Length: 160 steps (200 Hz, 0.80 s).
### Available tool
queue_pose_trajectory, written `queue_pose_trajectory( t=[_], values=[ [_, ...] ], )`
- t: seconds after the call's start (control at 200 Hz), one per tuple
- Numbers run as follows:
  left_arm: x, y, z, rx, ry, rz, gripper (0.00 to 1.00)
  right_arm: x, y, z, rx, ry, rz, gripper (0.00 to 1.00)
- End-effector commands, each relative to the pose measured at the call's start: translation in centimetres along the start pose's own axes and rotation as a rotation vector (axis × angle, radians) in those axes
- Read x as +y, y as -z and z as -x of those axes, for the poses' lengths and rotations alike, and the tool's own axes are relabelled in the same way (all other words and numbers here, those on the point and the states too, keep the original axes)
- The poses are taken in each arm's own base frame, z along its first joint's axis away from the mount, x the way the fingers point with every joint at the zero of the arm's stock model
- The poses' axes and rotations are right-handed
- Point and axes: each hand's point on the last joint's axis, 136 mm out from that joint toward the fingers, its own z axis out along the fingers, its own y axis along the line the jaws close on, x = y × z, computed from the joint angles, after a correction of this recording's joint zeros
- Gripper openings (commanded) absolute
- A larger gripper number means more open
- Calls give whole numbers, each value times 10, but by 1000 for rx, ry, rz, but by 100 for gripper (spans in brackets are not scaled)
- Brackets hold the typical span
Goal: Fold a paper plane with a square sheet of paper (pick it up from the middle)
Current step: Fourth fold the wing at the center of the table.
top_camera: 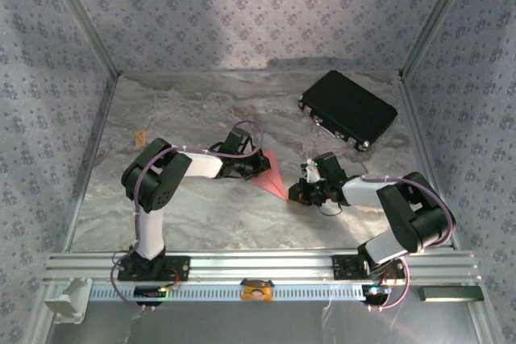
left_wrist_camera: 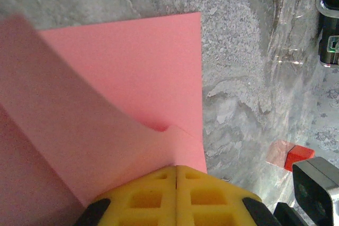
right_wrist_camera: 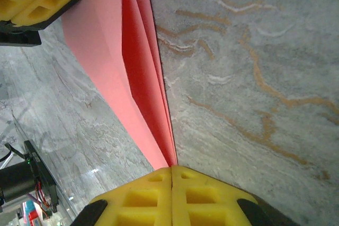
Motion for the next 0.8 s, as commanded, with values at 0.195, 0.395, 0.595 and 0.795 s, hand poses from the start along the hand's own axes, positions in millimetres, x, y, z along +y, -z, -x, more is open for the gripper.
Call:
queue_pose_trajectory(
  t=[0.195, 0.395, 0.595, 0.795],
  values=[
    [25, -5, -3, 6, 26, 66, 6, -23, 2, -28, 68, -64, -84, 14],
    [27, -6, -4, 8, 28, 70, 6, -25, 2, -30, 71, -70, -90, 9],
    [29, -7, -5, 12, 28, 70, 6, -12, 4, -18, 52, -47, -68, 12],
    [32, -7, -8, 15, 29, 74, 6, 15, 22, 4, -26, 10, -44, 21]
  ],
)
